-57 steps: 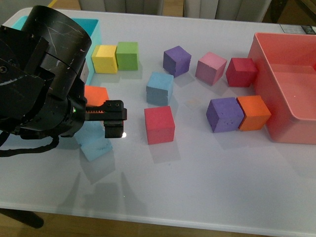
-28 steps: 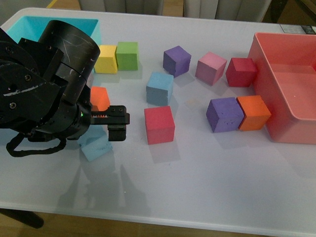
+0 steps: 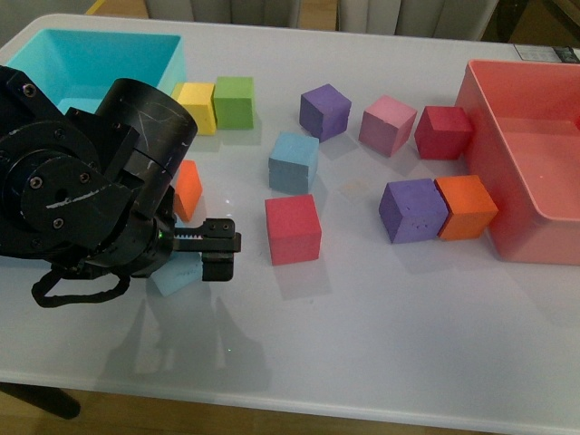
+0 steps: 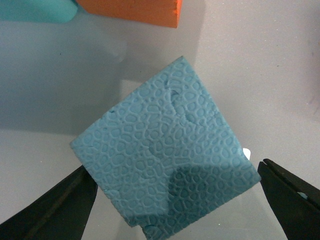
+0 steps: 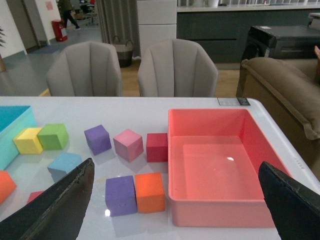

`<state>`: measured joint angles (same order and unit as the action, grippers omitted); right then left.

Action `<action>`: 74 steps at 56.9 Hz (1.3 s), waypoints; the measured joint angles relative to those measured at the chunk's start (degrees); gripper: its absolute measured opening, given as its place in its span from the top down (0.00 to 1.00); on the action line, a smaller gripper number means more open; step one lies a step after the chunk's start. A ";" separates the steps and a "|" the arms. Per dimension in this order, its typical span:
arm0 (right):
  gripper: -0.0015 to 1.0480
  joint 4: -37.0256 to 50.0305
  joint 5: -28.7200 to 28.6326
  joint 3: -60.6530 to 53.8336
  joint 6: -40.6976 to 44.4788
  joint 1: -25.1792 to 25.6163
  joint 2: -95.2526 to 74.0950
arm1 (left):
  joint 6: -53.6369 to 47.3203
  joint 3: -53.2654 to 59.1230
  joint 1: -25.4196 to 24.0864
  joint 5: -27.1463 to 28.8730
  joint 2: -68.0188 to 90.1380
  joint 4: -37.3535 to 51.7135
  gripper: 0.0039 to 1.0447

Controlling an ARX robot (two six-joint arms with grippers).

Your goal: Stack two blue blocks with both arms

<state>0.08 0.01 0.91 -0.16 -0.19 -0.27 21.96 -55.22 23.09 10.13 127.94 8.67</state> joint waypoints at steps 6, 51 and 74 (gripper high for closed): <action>0.09 0.00 -0.02 0.00 0.00 0.00 0.00 | 0.17 -0.31 0.17 0.17 0.11 -0.07 0.33; 0.09 0.00 0.00 0.00 0.02 0.00 0.00 | -2.45 4.76 2.14 -0.46 -15.96 -4.42 0.70; 0.09 0.00 0.00 0.00 0.00 0.00 0.00 | -11.52 -12.07 5.29 -0.35 -12.87 -11.37 0.70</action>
<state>0.08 0.01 0.91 -0.16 -0.19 -0.27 10.44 -67.29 28.38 9.78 115.07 -2.70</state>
